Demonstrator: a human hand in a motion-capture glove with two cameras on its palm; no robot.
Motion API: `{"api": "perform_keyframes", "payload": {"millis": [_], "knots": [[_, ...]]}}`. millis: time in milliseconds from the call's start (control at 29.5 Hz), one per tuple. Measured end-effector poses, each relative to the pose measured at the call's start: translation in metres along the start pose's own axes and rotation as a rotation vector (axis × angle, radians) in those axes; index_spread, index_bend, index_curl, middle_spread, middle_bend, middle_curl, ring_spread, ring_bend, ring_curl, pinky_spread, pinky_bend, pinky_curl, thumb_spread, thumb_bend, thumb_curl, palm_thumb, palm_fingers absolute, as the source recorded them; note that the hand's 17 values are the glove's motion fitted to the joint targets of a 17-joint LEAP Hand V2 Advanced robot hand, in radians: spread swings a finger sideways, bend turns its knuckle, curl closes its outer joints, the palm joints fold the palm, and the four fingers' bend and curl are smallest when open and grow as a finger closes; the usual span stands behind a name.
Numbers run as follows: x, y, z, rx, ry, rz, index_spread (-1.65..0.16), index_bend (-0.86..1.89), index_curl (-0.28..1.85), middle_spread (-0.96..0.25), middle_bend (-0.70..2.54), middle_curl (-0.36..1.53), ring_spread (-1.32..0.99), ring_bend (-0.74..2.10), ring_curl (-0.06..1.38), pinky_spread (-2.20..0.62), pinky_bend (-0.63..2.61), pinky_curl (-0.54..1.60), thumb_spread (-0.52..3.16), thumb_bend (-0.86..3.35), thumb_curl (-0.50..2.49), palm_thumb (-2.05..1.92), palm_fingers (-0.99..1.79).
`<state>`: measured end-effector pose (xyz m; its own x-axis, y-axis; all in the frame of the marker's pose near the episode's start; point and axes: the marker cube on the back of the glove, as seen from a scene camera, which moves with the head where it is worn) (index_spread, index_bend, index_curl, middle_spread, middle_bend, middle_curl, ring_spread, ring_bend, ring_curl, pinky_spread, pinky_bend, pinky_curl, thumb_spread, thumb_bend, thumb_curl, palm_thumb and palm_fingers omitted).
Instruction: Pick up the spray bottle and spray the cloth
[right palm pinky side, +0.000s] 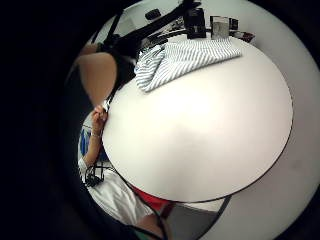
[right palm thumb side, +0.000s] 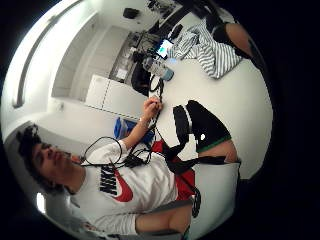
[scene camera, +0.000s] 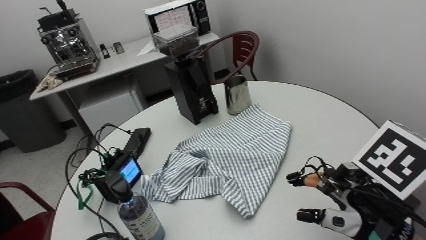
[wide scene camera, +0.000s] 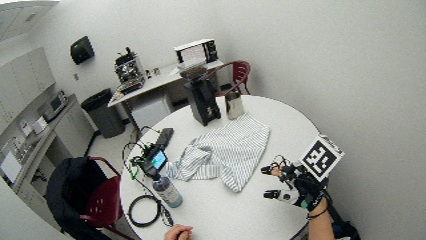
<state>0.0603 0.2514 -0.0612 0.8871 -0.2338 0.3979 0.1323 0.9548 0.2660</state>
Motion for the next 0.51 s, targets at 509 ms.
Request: {"api": "perform_keyframes", "payload": {"millis": [509], "knots": [[0.0037, 0.0016, 0.0037, -0.082, 0.027, -0.004, -0.32, 0.13, 0.27, -0.03, 0.21, 0.39, 0.00, 0.30, 0.35, 0.20, 0.23, 0.35, 1.16, -0.02, 0.39, 0.76, 0.80]]}}
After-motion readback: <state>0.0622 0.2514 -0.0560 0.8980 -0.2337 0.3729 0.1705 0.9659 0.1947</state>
